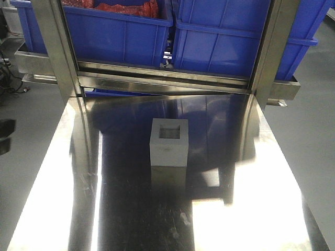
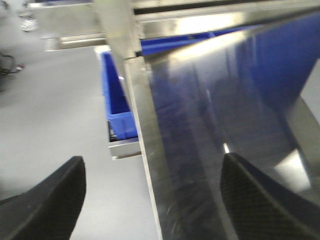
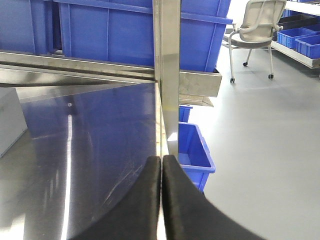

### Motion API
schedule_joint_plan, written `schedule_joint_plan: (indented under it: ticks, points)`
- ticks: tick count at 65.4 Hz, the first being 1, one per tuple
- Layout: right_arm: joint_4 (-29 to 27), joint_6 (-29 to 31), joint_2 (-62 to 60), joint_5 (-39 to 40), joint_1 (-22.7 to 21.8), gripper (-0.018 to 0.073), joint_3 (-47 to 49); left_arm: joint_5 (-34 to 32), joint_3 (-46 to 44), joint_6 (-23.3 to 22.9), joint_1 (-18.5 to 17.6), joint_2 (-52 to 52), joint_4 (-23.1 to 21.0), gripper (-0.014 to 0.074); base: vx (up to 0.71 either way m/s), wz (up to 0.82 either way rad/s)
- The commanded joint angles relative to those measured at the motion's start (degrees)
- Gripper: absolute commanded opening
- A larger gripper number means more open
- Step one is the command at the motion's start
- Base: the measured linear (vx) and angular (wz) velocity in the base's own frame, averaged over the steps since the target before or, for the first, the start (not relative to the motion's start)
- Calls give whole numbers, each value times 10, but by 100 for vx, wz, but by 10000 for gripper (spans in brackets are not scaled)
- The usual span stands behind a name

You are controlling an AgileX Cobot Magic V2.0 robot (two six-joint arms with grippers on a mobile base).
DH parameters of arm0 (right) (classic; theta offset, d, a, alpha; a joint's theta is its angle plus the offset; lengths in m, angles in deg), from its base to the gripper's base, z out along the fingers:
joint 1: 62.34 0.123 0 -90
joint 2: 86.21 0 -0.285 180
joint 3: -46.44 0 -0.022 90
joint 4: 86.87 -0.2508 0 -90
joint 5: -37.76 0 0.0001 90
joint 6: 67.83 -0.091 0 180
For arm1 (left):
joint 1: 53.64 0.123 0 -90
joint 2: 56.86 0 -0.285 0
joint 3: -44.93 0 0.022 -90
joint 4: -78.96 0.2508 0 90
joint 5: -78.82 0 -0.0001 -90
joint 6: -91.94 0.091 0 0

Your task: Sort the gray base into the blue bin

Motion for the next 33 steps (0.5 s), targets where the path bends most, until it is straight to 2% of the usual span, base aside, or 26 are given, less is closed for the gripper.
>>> schedule_joint_plan:
  ticks: [1, 9, 25, 33]
  points:
    - [4, 5, 0, 43, 0, -5, -1, -29, -53, 6, -30, 36, -12, 527, 0, 0]
    - [4, 5, 0, 43, 0, -5, -1, -30, -95, 2, -76, 95, -12, 527, 0, 0]
    - [4, 5, 0, 43, 0, -5, -1, -26, -173, -58, -151, 213, -6, 527, 0, 0]
    - [4, 5, 0, 43, 0, -5, -1, -4, -228, -106, -187, 272, 34, 524, 0, 0]
